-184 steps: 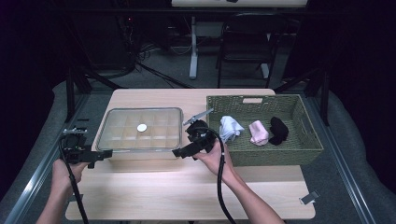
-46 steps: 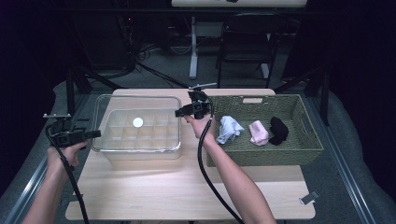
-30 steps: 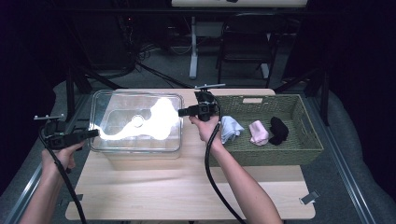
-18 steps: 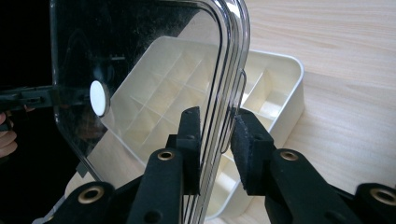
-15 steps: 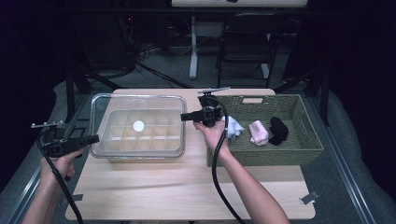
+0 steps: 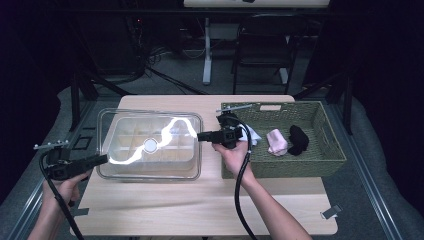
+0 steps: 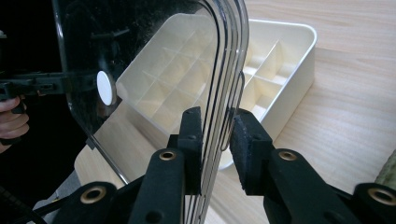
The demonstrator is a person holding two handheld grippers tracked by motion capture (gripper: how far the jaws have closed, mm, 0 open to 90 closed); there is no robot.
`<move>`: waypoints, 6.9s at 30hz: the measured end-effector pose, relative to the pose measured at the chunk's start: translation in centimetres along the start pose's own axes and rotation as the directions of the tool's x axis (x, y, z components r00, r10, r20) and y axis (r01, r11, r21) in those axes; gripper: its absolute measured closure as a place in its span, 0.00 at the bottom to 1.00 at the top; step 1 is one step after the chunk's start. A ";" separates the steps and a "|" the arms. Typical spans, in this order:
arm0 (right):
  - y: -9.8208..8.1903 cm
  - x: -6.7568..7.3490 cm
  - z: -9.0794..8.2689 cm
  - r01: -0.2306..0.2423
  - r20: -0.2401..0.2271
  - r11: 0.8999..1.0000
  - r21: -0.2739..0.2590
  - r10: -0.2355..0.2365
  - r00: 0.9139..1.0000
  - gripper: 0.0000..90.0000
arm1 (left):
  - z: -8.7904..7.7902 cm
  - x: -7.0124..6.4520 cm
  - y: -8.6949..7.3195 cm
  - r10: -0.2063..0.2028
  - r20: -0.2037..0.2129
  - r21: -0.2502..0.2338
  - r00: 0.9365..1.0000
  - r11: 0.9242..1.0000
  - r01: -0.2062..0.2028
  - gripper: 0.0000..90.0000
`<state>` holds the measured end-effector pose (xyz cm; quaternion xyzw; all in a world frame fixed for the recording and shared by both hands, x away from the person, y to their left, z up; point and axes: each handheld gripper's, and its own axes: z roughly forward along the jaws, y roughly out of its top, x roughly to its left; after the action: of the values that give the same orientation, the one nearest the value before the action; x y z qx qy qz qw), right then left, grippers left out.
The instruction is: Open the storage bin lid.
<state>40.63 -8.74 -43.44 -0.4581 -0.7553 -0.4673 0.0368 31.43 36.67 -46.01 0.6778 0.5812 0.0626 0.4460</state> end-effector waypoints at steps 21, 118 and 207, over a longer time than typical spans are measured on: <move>-4.7 0.6 0.2 0.008 -0.043 0.999 0.042 -0.006 0.999 0.83 | -1.0 0.3 -4.9 0.008 0.016 0.057 1.000 0.998 -0.009 0.70; -14.0 -0.6 7.1 -0.038 -0.014 0.950 0.309 0.045 0.999 0.67 | 0.8 1.9 -12.9 -0.067 -0.075 0.363 0.995 0.928 0.089 0.58; -16.3 -0.4 -3.1 0.219 0.078 0.934 0.282 -0.250 0.965 0.17 | 5.0 -7.3 -8.3 0.315 -0.088 0.261 0.945 0.923 -0.283 0.02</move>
<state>27.83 -13.65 -52.86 -0.3810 -0.8621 -0.3341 0.0003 26.08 27.23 -51.39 0.8029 0.5015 0.1015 0.3058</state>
